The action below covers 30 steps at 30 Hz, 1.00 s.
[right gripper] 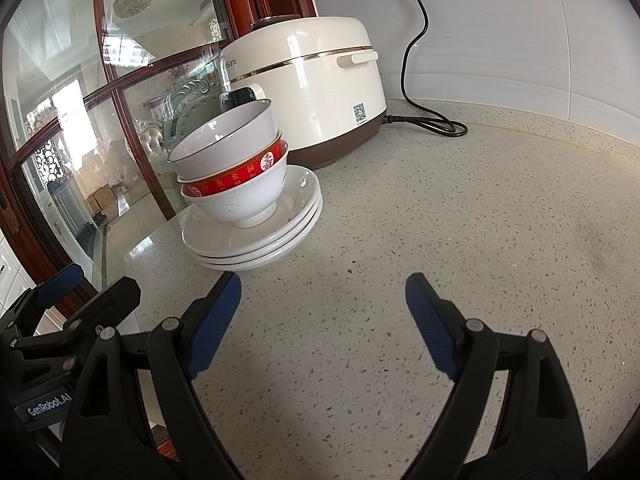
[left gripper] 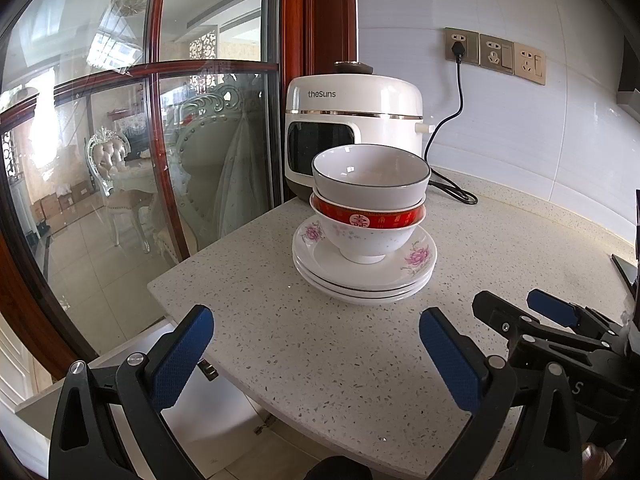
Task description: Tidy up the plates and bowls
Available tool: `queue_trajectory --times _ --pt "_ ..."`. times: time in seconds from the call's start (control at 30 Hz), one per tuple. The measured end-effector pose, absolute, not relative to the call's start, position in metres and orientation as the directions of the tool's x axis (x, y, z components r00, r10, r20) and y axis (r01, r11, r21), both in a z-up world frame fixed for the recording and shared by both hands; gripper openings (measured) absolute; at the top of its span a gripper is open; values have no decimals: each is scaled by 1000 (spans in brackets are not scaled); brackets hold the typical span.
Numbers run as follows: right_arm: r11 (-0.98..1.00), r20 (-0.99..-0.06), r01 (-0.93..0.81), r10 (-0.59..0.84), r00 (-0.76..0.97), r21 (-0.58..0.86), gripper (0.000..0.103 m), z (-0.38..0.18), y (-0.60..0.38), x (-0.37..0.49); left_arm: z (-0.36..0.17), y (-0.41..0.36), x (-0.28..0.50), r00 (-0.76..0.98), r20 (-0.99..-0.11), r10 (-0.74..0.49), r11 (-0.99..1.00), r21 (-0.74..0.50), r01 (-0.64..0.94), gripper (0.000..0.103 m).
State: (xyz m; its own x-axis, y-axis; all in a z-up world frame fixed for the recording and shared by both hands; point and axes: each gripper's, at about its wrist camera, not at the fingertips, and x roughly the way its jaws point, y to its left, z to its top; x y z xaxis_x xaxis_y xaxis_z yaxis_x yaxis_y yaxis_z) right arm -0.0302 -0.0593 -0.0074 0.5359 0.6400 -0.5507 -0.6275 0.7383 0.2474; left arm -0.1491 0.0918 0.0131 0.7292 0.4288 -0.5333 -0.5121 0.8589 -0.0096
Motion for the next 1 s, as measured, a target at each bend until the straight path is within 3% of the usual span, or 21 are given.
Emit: queue_trajectory --times 1.0 --pt "745 -559 -617 633 535 254 86 -9 -60 -30 14 96 -150 741 -524 419 856 -44 -515 103"
